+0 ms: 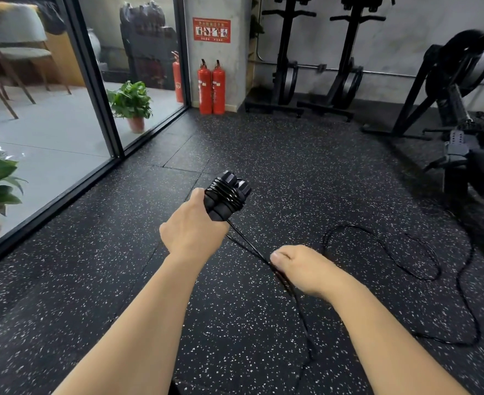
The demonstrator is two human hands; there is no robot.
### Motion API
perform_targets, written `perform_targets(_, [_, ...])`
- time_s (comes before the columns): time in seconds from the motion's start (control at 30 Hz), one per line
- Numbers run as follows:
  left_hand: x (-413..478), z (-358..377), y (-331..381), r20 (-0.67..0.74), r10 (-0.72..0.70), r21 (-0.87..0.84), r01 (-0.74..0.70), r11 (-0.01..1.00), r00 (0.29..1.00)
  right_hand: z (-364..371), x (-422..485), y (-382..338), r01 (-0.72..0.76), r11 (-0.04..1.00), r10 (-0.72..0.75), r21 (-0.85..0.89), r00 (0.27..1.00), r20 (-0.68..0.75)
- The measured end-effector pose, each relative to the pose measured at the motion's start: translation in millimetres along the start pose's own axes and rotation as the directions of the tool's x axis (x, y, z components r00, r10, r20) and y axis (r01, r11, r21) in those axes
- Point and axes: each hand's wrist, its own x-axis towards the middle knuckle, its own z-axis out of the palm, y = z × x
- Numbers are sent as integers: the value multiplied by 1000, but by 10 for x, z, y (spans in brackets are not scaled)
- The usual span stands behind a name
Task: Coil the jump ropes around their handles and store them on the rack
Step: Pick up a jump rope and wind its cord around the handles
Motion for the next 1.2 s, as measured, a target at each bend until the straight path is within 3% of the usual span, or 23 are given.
perform_targets(0.1, [-98,-22,139,48,49,-37,-47,998,998,-14,36,-52,59,969,-45,239,997,-63])
perform_targets(0.17, [-186,4,232,95,93,-65,-88,994,991,32,94,-123,157,946,-116,285,981,-153])
perform_targets(0.27, [-286,43,343,143,157,-120,-140,983,977,155,165,-223,316,835,-255,450,948,-193])
perform_targets(0.37, [-281,51,354,218,95,-274,-33,961,971,189,190,-254,300,741,-292,601,950,-115])
perform_targets(0.43, [-243,41,321,260,56,-386,51,921,964,210,186,-246,317,777,-307,544,945,-112])
perform_targets(0.53, [-157,-9,225,260,5,-390,100,915,966,171,173,-239,325,877,-288,355,945,-155])
perform_targets(0.73, [-37,-13,61,148,-48,-39,54,998,988,-13,38,-254,259,966,-251,-9,925,-286])
perform_targets(0.83, [-30,27,60,125,-43,1,44,999,991,12,29,-296,178,984,-175,-15,940,-292])
perform_targets(0.93, [-20,52,24,97,-40,37,37,999,995,5,-5,-324,87,996,-87,-13,968,-236])
perform_targets(1.03, [-31,81,4,67,-22,91,16,996,997,-19,-81,-386,-7,966,-66,-259,960,-272])
perform_targets(1.2, [-53,104,57,47,60,264,-70,962,997,-67,-248,-564,74,858,-305,-508,870,-388])
